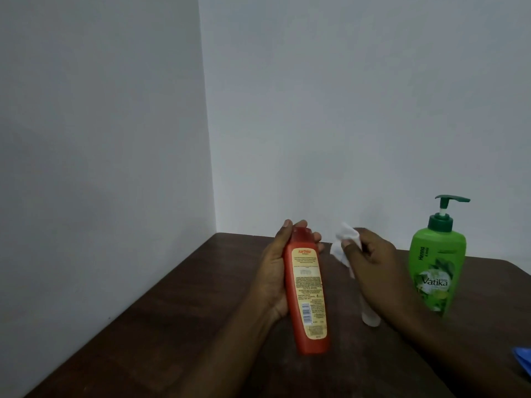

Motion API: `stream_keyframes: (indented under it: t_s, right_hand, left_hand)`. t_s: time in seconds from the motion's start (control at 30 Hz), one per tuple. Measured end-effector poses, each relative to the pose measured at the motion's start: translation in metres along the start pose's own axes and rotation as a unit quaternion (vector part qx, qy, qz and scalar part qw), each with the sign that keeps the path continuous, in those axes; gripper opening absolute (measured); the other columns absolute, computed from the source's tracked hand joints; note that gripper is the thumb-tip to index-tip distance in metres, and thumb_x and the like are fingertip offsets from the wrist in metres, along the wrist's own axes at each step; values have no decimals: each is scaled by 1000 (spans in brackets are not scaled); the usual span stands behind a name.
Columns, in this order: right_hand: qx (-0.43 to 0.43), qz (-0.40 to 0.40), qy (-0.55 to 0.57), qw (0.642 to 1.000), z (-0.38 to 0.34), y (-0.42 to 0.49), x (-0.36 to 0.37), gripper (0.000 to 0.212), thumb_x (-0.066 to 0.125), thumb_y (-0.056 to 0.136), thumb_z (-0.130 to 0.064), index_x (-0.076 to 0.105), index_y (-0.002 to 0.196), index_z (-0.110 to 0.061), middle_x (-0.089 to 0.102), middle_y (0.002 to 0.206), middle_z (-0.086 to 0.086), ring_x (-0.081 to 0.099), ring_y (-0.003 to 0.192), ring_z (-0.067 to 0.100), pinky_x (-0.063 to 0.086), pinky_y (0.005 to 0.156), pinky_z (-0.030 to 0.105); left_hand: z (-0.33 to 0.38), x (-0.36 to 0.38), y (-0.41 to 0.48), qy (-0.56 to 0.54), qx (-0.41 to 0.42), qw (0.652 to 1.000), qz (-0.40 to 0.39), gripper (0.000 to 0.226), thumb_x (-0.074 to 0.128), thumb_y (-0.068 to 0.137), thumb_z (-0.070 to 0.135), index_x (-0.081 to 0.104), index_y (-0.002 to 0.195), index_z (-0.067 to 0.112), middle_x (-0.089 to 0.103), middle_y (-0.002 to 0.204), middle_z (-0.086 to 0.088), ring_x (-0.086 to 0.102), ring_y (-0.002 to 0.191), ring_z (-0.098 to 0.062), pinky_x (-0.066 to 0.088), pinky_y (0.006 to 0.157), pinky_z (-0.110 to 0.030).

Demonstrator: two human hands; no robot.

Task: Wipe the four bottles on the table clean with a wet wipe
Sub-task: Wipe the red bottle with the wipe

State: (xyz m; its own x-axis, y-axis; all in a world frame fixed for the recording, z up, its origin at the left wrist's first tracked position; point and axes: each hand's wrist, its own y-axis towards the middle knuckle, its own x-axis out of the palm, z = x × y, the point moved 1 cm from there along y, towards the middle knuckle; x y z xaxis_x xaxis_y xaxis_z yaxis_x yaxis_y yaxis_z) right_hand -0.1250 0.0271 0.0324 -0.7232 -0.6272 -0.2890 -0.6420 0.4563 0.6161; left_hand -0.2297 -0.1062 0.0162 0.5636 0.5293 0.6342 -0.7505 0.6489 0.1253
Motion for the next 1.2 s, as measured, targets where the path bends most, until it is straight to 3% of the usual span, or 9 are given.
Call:
stream_keyframes:
  t_s: [0.13, 0.33, 0.57, 0.67, 0.77, 0.87, 0.97, 1.07, 1.2]
  right_hand:
    - [-202, 0, -153, 967, 1, -11, 9, 41, 51, 98, -13, 63, 135, -26, 56, 121, -10, 53, 110, -2, 44, 90, 12]
    - [-396, -62, -277, 873, -18, -30, 13, 35, 54, 96, -21, 70, 124, -8, 68, 114, 8, 58, 104, 18, 42, 91, 21]
    - [-434, -269, -407, 758, -42, -52, 20, 40, 90, 72, -29, 74, 107, -17, 69, 99, 3, 66, 85, 18, 60, 64, 34]
    - [-337, -410, -447, 720, -35, -51, 36, 34, 75, 90, -20, 67, 122, -13, 64, 123, 13, 63, 113, 30, 55, 95, 48]
    - [-303, -474, -347, 750, -36, -43, 16, 30, 54, 104, -12, 59, 133, -9, 61, 137, 9, 57, 127, 20, 39, 113, 34]
    - [-241, -449, -183, 840, -73, -26, -18, 19, 61, 99, -18, 74, 110, -24, 73, 107, -9, 68, 100, 6, 52, 87, 25]
    - [-249, -206, -57, 945, -61, -7, -27, 20, 63, 95, -17, 76, 106, -27, 70, 97, -15, 68, 92, 5, 51, 75, 19]
    - [-259, -24, -141, 955, -33, 2, -16, 34, 64, 93, -2, 75, 118, -22, 68, 108, -8, 64, 99, 2, 43, 80, 6]
    - [-304, -48, -221, 926, -23, -4, -5, 34, 50, 94, -20, 75, 117, -12, 68, 102, 4, 66, 89, 15, 53, 71, 20]
  left_hand:
    - [-10, 6, -5, 52, -17, 998, -38, 56, 79, 86, 48, 71, 129, 14, 68, 127, -22, 65, 115, -36, 44, 111, -58]
    - [-10, 9, -9, 21, -28, 997, -70, 53, 89, 75, 43, 78, 117, 14, 71, 107, -11, 68, 96, -26, 57, 89, -42]
    - [11, -12, 8, -49, 31, 998, -6, 32, 69, 94, 47, 75, 112, 21, 70, 107, -14, 67, 85, -24, 55, 71, -35]
    - [16, -22, 11, -53, 46, 998, 2, 37, 66, 96, 48, 72, 119, 19, 70, 114, -15, 69, 89, -26, 59, 77, -37]
    - [17, -20, 10, -80, 25, 996, -35, 41, 64, 99, 48, 67, 126, 18, 69, 114, -14, 68, 91, -26, 59, 80, -38]
    - [15, -11, 5, -90, -7, 992, -92, 44, 60, 100, 49, 63, 131, 18, 68, 113, -12, 66, 94, -24, 57, 81, -36]
    - [6, -6, 1, -84, -54, 986, -130, 49, 59, 100, 51, 62, 135, 17, 68, 113, -13, 66, 95, -25, 57, 83, -41]
    - [-3, -7, 1, -51, -95, 986, -130, 55, 68, 94, 57, 69, 127, 13, 68, 106, -12, 67, 86, -25, 58, 78, -38]
    - [-3, -5, 2, -74, -54, 990, -110, 52, 61, 100, 50, 64, 134, 12, 69, 112, -12, 67, 94, -24, 57, 87, -38]
